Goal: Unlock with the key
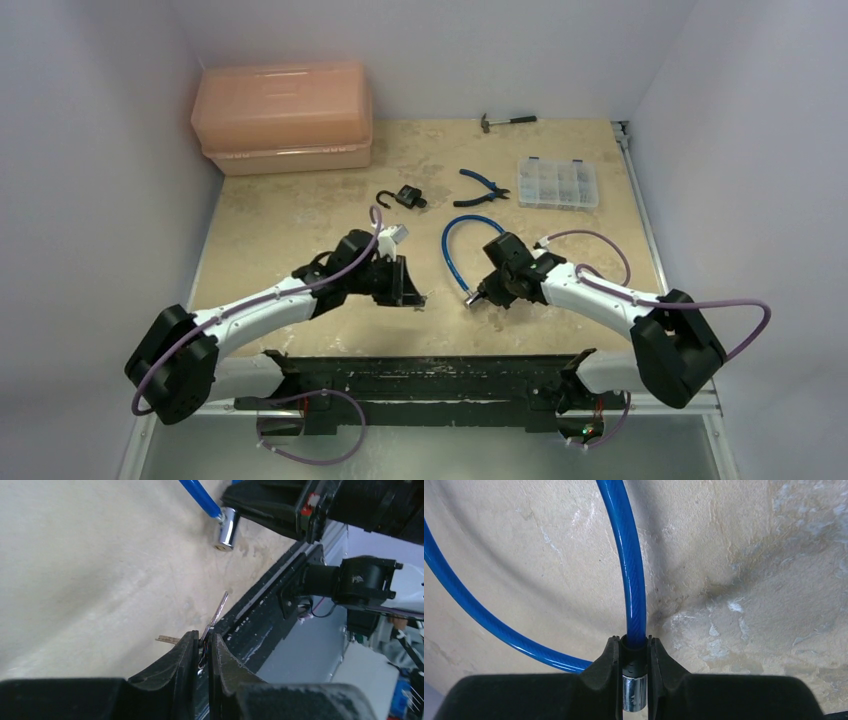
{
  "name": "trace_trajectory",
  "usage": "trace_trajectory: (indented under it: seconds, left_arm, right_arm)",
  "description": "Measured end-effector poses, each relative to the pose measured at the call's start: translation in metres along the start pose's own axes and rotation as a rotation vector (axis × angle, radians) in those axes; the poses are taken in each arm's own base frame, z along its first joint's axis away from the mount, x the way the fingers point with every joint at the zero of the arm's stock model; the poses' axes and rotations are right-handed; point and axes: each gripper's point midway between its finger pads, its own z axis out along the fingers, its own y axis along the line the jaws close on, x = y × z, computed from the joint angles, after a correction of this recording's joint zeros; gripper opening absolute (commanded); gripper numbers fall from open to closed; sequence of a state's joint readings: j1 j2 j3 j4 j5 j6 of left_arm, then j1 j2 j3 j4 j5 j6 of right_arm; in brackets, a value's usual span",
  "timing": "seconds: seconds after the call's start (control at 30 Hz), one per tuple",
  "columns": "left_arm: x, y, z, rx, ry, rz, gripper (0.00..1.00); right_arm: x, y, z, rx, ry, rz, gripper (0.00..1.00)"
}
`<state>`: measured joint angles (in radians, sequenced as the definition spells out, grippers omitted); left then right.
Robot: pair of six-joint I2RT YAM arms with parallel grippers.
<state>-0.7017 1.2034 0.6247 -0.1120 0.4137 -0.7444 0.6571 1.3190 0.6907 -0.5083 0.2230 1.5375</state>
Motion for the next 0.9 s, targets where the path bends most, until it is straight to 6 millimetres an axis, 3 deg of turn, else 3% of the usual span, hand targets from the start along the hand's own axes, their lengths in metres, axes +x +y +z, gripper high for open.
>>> trace_trajectory:
  seconds: [0.2,0.5,0.73,0.9]
  left_arm:
    - [0.026,-0.018,0.025,0.072,0.057,-0.065,0.0]
    - [0.037,-0.032,0.046,0.141,0.066,-0.156,0.0]
    - [0.051,-0.016,0.061,0.13,0.078,-0.214,0.0]
    - [0.05,-0.014,0.067,0.145,0.064,-0.231,0.0]
  right_arm:
    - [0.0,0.003,0.002,-0.019,0.018,0.022,0.0]
    - [-0.003,0.005,0.003,-0.058,0.023,0.042,0.0]
    - [-0.003,0.009,0.001,-0.079,0.033,0.045,0.0]
    - [-0.004,0.011,-0.002,-0.094,0.034,0.046,0.0]
